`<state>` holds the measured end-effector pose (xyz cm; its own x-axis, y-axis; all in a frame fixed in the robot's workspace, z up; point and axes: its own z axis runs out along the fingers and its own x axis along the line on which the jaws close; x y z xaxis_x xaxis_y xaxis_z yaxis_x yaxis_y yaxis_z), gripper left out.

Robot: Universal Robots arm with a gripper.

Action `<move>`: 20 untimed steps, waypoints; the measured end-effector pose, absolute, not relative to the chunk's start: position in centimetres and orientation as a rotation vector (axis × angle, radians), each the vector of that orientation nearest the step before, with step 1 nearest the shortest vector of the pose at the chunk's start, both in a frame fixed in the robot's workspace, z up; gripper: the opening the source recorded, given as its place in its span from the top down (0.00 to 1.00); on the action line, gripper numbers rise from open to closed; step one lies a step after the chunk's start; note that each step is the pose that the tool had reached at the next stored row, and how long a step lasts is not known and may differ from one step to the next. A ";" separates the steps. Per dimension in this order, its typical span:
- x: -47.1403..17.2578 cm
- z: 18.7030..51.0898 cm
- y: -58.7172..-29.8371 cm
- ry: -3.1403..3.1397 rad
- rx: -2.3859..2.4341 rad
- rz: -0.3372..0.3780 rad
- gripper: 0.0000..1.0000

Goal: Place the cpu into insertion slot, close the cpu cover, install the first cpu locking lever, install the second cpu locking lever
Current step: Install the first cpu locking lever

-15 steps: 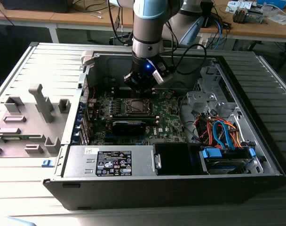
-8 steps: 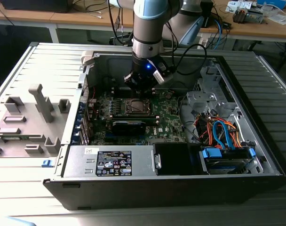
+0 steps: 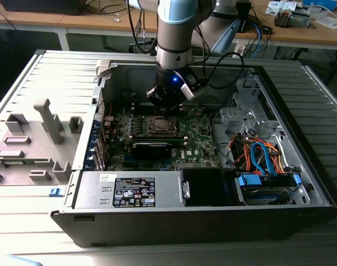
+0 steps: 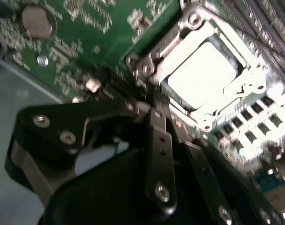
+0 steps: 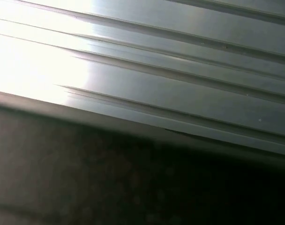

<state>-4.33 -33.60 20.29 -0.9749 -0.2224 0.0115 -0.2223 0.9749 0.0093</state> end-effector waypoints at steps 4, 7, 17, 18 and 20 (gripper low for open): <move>-4.2 20.3 -33.6 -3.109 0.351 -0.012 0.89; -4.2 20.5 -33.6 -3.110 0.351 -0.017 0.89; -4.1 21.4 -34.6 -3.110 0.347 -0.024 0.89; -4.1 21.4 -34.9 -3.110 0.346 -0.024 0.89; -4.1 21.4 -35.4 -3.110 0.345 -0.024 0.89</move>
<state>-4.13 -35.37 21.43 -0.9757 -0.2190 0.0106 -0.2188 0.9756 0.0166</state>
